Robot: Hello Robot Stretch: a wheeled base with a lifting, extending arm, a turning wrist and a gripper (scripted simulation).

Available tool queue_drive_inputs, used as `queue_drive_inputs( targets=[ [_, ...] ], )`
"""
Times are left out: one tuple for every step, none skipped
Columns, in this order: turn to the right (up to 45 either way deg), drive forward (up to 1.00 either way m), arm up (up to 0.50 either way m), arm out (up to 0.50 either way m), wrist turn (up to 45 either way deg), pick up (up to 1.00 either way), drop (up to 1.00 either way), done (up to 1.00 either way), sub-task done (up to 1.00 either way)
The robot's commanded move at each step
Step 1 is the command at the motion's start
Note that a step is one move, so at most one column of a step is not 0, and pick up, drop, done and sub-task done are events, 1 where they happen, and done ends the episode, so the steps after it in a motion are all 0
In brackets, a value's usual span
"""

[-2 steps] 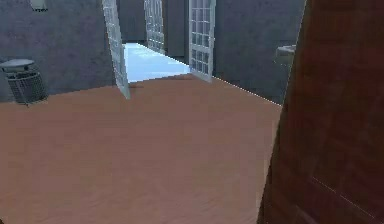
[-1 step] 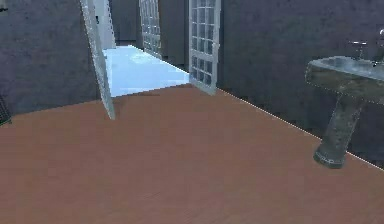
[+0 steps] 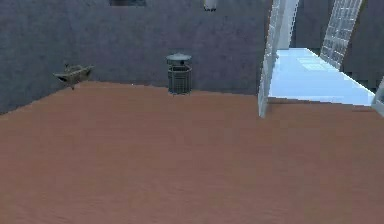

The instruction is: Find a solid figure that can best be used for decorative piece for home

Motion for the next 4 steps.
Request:
queue_drive_inputs(
  targets=[
    [-45.0,0.00,0.00,0.00,0.0,0.00,0.00,0.00,0.00],
    [-9.0,0.00,0.00,0.00,0.0,0.00,0.00,0.00,0.00],
    [0.0,0.40,0.00,0.00,0.0,0.00,0.00,0.00,0.00],
    [-18.0,0.00,0.00,0.00,0.0,0.00,0.00,0.00,0.00]
  ],
)
